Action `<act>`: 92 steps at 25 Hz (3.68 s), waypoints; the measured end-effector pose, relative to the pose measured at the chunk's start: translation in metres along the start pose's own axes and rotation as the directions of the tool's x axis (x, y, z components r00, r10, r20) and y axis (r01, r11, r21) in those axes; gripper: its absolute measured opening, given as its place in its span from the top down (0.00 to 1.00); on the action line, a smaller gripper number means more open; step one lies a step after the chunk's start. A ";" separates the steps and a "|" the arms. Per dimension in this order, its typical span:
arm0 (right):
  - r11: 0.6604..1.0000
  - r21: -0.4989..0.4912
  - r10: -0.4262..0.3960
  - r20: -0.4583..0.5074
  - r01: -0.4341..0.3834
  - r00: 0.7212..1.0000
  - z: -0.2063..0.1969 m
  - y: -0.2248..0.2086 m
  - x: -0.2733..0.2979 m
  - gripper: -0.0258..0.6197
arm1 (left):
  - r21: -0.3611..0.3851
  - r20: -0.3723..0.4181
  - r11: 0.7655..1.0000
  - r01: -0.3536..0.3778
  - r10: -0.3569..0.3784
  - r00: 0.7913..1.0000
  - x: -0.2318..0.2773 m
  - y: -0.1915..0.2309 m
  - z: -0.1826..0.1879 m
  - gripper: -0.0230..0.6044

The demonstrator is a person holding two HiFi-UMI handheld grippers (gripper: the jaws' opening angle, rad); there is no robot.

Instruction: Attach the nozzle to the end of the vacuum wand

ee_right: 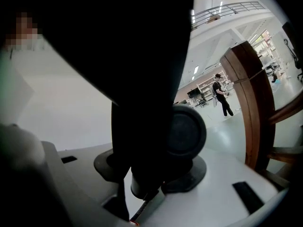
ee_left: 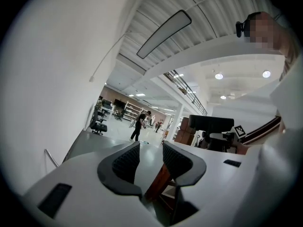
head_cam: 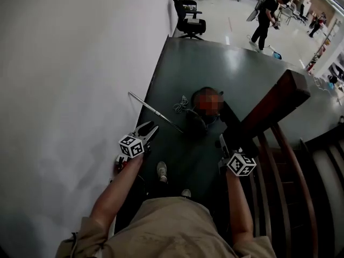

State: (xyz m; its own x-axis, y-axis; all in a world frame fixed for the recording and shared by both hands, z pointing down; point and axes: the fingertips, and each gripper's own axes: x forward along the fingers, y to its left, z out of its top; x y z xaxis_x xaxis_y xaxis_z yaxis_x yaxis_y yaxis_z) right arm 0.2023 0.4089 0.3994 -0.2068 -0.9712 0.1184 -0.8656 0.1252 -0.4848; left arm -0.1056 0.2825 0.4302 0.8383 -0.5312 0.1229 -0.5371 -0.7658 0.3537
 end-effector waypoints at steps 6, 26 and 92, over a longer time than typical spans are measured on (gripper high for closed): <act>1.000 -0.009 0.007 -0.034 -0.007 0.999 -0.002 0.022 0.091 0.66 | -0.092 0.057 0.996 -0.019 0.025 0.998 0.013 0.093 0.015 0.73; 0.999 -0.022 0.021 -0.124 -0.024 0.992 -0.007 0.058 0.329 0.66 | -0.387 0.126 0.921 0.044 0.005 0.992 0.061 0.291 0.054 0.84; 0.962 0.159 0.269 -0.387 -0.224 0.882 -0.084 -0.011 0.742 0.66 | -0.588 -0.302 0.537 -0.605 0.548 0.780 0.165 0.664 -0.130 0.66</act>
State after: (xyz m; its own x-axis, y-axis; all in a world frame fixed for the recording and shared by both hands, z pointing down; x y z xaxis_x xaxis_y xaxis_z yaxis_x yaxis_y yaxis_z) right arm 0.0203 -0.2965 0.5654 -0.5921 -0.7442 0.3093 -0.7133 0.3053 -0.6308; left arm -0.3116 -0.2663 0.8053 0.3881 -0.7245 0.5697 -0.7401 0.1234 0.6611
